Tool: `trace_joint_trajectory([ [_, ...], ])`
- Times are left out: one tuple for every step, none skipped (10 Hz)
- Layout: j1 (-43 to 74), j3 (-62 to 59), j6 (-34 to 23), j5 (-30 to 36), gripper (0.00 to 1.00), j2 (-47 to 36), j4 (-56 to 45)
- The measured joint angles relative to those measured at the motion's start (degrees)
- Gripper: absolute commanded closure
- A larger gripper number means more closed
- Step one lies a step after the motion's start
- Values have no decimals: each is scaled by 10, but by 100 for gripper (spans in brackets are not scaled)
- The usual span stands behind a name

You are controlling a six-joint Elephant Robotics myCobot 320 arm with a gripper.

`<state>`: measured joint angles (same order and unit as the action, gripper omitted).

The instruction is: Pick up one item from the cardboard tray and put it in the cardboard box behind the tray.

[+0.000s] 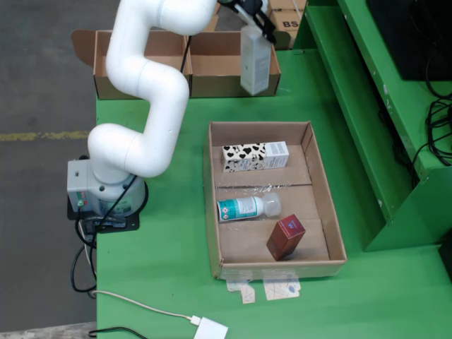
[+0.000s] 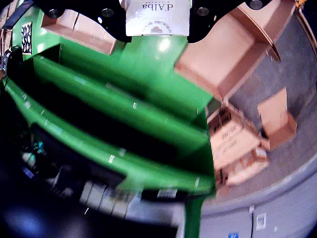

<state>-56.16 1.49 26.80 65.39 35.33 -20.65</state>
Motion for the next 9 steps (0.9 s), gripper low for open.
trace_joint_trajectory([
  [-47,1,-40,-60,100,35,66],
  [-51,0,-52,-91,100,41,114],
  [-69,0,-124,-101,100,107,184],
  [-70,1,-185,-101,100,108,296],
  [-76,1,-192,-102,100,108,423],
  [-109,1,-188,-105,100,108,491],
  [-154,2,-194,-101,100,134,492],
  [-162,2,-197,-102,100,138,492],
  [-213,2,-187,-102,100,160,491],
])
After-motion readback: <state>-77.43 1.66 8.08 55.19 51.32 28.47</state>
